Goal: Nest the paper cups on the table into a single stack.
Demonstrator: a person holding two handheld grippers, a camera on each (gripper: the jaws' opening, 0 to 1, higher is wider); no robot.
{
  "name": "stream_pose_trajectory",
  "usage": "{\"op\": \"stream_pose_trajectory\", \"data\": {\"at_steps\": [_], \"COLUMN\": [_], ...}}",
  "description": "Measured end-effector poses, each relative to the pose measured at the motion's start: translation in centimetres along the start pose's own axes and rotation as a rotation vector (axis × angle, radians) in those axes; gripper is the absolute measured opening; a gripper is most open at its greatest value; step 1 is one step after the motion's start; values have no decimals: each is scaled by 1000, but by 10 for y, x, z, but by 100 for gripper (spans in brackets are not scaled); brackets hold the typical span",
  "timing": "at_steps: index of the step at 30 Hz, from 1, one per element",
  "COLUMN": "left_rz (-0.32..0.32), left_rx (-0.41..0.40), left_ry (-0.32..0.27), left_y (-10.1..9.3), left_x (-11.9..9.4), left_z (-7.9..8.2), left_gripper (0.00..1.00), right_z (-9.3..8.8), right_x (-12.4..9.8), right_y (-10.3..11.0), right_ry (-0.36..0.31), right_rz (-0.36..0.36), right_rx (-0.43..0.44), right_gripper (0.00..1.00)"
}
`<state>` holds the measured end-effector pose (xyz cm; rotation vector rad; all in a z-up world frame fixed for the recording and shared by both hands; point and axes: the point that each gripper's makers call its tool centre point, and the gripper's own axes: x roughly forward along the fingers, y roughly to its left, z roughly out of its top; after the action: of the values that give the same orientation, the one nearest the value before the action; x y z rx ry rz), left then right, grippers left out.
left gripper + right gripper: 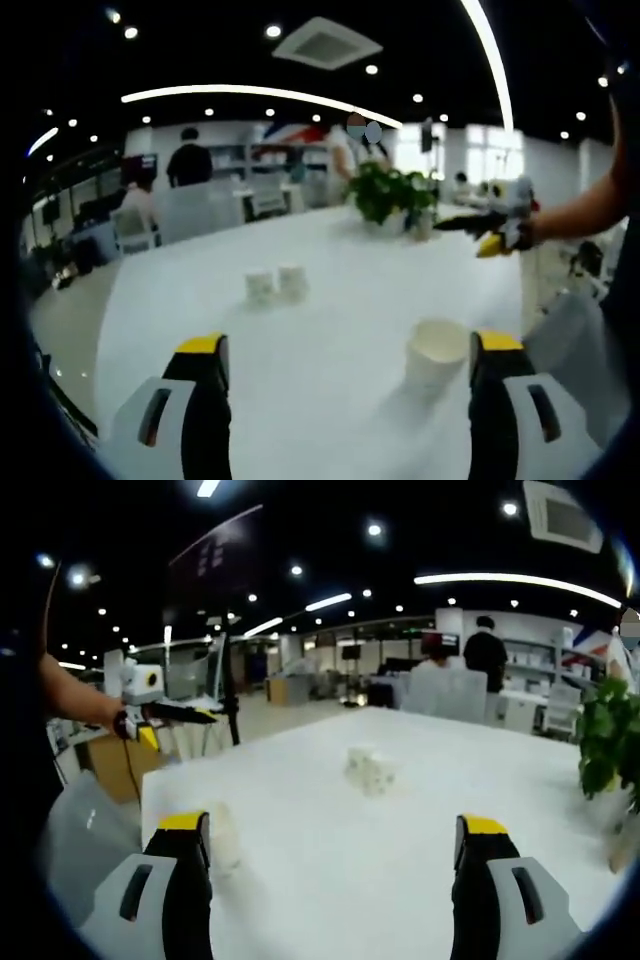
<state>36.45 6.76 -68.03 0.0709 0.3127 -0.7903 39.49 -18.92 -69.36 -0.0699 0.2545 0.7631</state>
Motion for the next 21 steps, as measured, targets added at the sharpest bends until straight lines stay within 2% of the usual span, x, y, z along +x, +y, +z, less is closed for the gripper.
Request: {"op": "stream_pose_trajectory", "data": {"at_steps": [3,5,8,13,21], "left_rz": [13,24,28,37,57], "left_rx": [-8,17,22,15,-4], "left_ry": [-1,2,35,26,10], "left_y": [2,6,7,9,16], "left_x": [1,2,1,2,6], "left_z": [-2,-5,-10,-8,-4], "left_gripper": [99,99,99,99,99], "right_z": [-1,-3,-5,-5,-3], "right_x": [14,25,38,65,121], "right_y": [-6,-10,-16,-29,-49], "right_ry": [-5,-1,3,-10,-24], "right_rz": [6,18,31,39,61], "right_rx": [-1,-12,-11,-4,-28], "right_gripper": [100,100,100,100,100]}}
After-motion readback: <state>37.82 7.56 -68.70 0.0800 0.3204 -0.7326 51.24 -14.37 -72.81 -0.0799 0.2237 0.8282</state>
